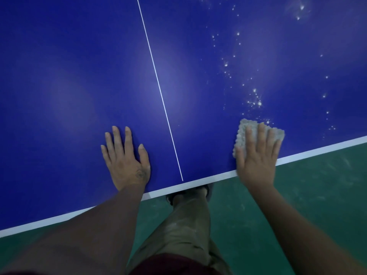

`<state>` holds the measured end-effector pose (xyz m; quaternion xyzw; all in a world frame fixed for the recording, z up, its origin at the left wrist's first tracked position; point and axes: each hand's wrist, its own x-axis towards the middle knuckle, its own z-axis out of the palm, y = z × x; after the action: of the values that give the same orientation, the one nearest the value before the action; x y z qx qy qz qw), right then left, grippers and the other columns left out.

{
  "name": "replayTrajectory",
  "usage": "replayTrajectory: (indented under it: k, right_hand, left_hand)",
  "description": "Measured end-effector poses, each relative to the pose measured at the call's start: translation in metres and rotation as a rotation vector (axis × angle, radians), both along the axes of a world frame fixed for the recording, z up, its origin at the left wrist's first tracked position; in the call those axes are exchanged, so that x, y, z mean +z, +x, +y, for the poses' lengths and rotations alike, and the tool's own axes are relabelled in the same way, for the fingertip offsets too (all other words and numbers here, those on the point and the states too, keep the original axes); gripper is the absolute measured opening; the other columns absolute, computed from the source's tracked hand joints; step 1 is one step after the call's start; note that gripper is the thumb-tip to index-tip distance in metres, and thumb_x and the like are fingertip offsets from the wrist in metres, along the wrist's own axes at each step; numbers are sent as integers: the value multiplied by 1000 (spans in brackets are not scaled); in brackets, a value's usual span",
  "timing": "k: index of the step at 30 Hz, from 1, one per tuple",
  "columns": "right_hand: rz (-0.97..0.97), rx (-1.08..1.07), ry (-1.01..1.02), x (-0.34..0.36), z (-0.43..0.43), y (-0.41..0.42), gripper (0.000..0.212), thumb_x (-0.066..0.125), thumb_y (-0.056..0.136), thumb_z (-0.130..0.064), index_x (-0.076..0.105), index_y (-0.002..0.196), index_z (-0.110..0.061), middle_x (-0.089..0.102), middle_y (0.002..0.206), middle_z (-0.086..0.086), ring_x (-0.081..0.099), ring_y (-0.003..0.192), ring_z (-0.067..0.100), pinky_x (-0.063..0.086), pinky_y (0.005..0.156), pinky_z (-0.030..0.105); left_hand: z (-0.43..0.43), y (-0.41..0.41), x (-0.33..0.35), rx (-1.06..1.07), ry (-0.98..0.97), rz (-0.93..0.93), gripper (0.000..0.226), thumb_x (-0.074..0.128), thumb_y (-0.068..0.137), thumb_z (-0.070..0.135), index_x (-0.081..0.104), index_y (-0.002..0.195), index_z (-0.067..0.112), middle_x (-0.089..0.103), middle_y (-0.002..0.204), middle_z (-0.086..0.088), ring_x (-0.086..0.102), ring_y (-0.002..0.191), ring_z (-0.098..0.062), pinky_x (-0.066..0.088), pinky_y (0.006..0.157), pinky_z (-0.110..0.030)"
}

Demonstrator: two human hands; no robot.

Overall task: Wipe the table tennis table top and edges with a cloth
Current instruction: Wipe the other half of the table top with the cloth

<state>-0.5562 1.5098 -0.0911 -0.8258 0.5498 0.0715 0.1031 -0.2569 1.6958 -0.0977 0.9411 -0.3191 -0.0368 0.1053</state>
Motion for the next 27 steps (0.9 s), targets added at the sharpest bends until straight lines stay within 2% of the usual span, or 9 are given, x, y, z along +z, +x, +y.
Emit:
replayTrajectory:
  k: [3, 6, 10, 14, 19, 22, 27]
  right_hand:
    - [-70, 179, -7, 1, 33, 51, 65, 35, 112, -44, 20, 171, -24, 7, 179, 12, 2, 165, 39, 9, 130, 66]
    - [-132, 392, 1, 2, 62, 101, 66, 38, 111, -50, 20, 171, -28, 8, 179, 8, 3, 166, 36, 9, 131, 62]
    - [-197, 507, 18, -2, 48, 110, 63, 40, 112, -51, 26, 170, -30, 13, 179, 2, 7, 166, 31, 14, 132, 59]
    - [-141, 514, -10, -4, 0, 52, 63, 40, 112, -49, 26, 170, -28, 11, 179, 3, 7, 166, 32, 13, 131, 62]
    - [3, 308, 10, 3, -42, 6, 67, 23, 111, -52, 17, 172, -25, 4, 180, 5, -1, 166, 33, 11, 130, 64]
    - [-12, 335, 0, 7, -34, 33, 67, 25, 111, -52, 18, 171, -25, 6, 180, 8, 2, 165, 38, 9, 130, 65]
    - [-97, 594, -2, 3, -29, 116, 67, 28, 112, -54, 12, 172, -30, 3, 180, 5, -2, 166, 33, 8, 132, 61]
  left_hand:
    - [-1, 0, 0, 6, 18, 13, 65, 43, 110, 42, 32, 170, 20, 19, 180, -7, 12, 168, -29, 10, 136, -55]
    - [-1, 0, -1, 15, 30, 18, 66, 42, 109, 43, 31, 171, 21, 17, 181, -5, 10, 168, -28, 9, 136, -54]
    - [-2, -1, 1, 21, 36, 31, 67, 41, 109, 44, 32, 170, 20, 17, 181, -5, 10, 168, -28, 7, 136, -53]
    - [-3, -1, 4, 21, 37, 39, 67, 41, 109, 44, 31, 171, 20, 16, 181, -5, 8, 168, -27, 8, 136, -54]
    - [-1, 1, 3, 17, 20, 32, 66, 42, 110, 43, 32, 170, 19, 18, 180, -7, 10, 168, -28, 9, 136, -55]
    - [-2, 1, 5, 15, 24, 31, 66, 41, 110, 45, 32, 170, 20, 18, 181, -6, 8, 168, -26, 8, 136, -53]
    - [-3, 1, 5, 23, 42, 38, 65, 41, 110, 46, 32, 170, 21, 15, 181, -3, 5, 169, -23, 5, 136, -51]
